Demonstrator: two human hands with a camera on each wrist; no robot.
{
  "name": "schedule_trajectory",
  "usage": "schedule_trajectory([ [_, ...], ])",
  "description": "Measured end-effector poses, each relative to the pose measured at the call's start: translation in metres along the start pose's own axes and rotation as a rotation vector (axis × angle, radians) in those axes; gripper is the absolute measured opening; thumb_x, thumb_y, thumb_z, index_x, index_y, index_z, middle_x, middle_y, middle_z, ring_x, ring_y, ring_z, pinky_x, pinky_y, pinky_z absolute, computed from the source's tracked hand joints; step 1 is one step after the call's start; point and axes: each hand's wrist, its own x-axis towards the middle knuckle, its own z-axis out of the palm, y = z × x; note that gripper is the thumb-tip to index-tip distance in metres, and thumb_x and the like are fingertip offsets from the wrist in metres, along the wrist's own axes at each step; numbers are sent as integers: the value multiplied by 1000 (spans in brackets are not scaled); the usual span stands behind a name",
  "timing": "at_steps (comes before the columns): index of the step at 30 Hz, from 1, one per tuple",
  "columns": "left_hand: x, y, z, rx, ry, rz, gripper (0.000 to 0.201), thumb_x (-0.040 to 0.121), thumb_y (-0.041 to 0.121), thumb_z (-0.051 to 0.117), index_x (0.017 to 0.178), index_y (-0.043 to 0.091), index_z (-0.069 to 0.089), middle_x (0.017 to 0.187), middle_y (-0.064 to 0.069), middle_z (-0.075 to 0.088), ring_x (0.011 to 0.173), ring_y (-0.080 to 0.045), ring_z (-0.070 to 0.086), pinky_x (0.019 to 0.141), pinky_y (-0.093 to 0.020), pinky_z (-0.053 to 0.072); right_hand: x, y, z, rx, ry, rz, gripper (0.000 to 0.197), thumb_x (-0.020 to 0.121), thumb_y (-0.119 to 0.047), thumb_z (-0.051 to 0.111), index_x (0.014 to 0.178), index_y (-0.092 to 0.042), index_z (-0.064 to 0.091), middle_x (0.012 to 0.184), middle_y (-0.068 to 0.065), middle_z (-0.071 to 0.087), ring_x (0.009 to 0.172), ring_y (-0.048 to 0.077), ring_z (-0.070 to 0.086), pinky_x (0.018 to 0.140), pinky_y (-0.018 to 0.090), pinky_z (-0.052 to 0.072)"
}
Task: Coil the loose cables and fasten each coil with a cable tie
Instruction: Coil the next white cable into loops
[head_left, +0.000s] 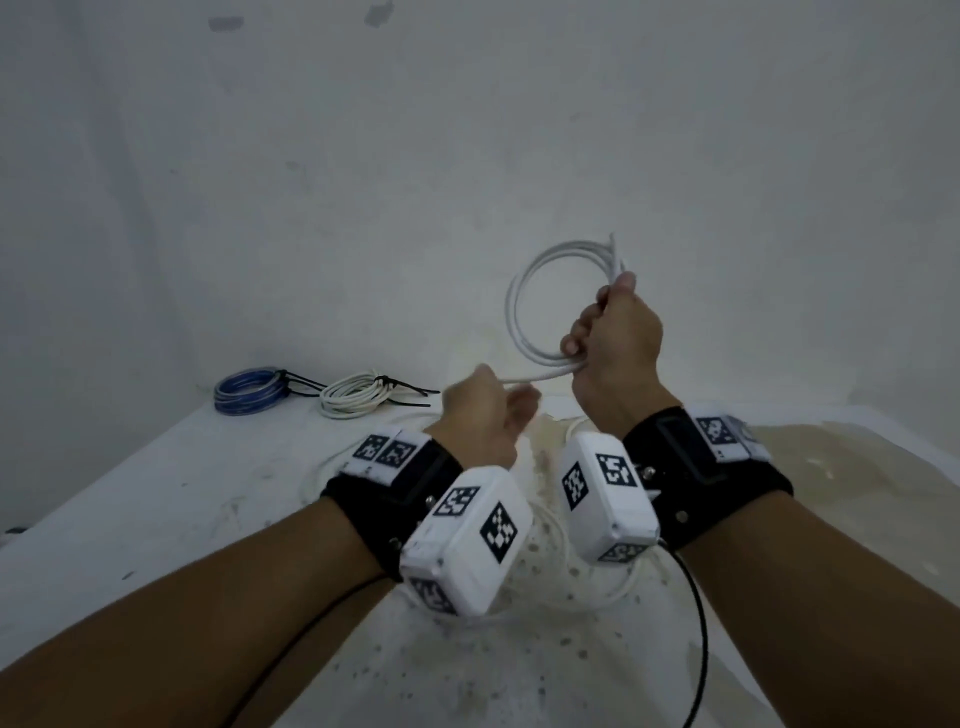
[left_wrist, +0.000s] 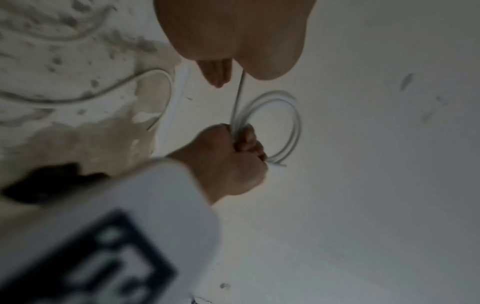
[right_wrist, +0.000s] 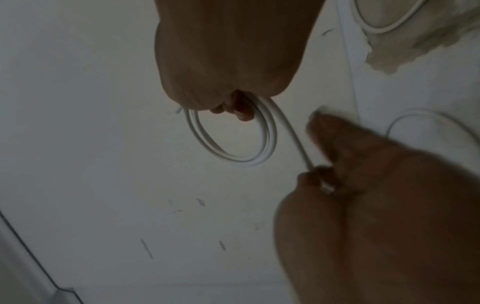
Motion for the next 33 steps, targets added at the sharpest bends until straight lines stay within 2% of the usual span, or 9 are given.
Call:
schedule_trajectory([
  [2,-6,8,12,-19,36,136,24,102,1,34,110,-8,55,100,-22,65,79,-25,62,84,-36,56,-3,5,-9,-45,34,-3,39,106,-35,37,74,-14,44,43,-5,33,37,13,28,38,22,30],
  [4,-9,10,15,150,-11,178,29,102,0,34,124,-5,52,112,-21,65,84,-22,61,82,-31,56,-3,5,-16,-70,60,-7,39,106,-36,38,75,-14,45,43,-5,35,36,12,30,39,23,31],
  [7,-5,12,14,396,32,310,32,102,9,41,128,-7,52,103,-16,64,91,-25,67,77,-33,60,-5,7,-19,-120,39,-26,39,106,-36,38,74,-14,45,44,-4,35,36,13,30,39,23,31],
  [10,-3,23,15,566,77,461,22,101,8,43,108,-3,60,88,-7,64,89,-27,70,86,-43,58,-14,16,-18,-142,-30,36,40,106,-36,37,73,-14,46,45,-4,34,36,13,29,39,24,31],
  [13,-6,32,14,639,46,551,19,101,6,41,91,6,57,95,-8,66,84,-20,71,91,-47,56,-22,22,-18,-92,-108,155,40,106,-36,38,73,-14,45,44,-5,31,37,11,26,38,23,28],
  [16,-2,43,8,773,7,612,26,104,12,38,104,-2,59,109,-15,68,85,-19,73,88,-43,58,-26,25,-18,-82,-170,213,39,106,-35,38,73,-15,45,47,-5,28,38,10,22,36,22,25],
  [21,-1,70,-13,1031,-327,602,28,105,3,38,119,-12,57,116,-22,65,99,-23,72,86,-34,59,-22,19,-20,-48,-174,215,38,106,-36,38,74,-16,44,49,-4,26,39,10,20,37,22,22],
  [30,3,70,-22,1004,-445,806,37,103,-3,33,128,13,56,122,-14,65,106,-15,69,92,-29,56,-25,23,-10,103,-134,213,40,106,-38,37,74,-16,44,51,-4,25,38,10,20,36,22,21],
  [33,6,61,-26,1064,-444,920,39,103,0,36,132,20,53,117,-10,67,102,-12,71,90,-34,57,-21,19,-9,160,-95,215,39,106,-39,37,75,-16,45,52,-4,26,38,9,21,35,22,23],
])
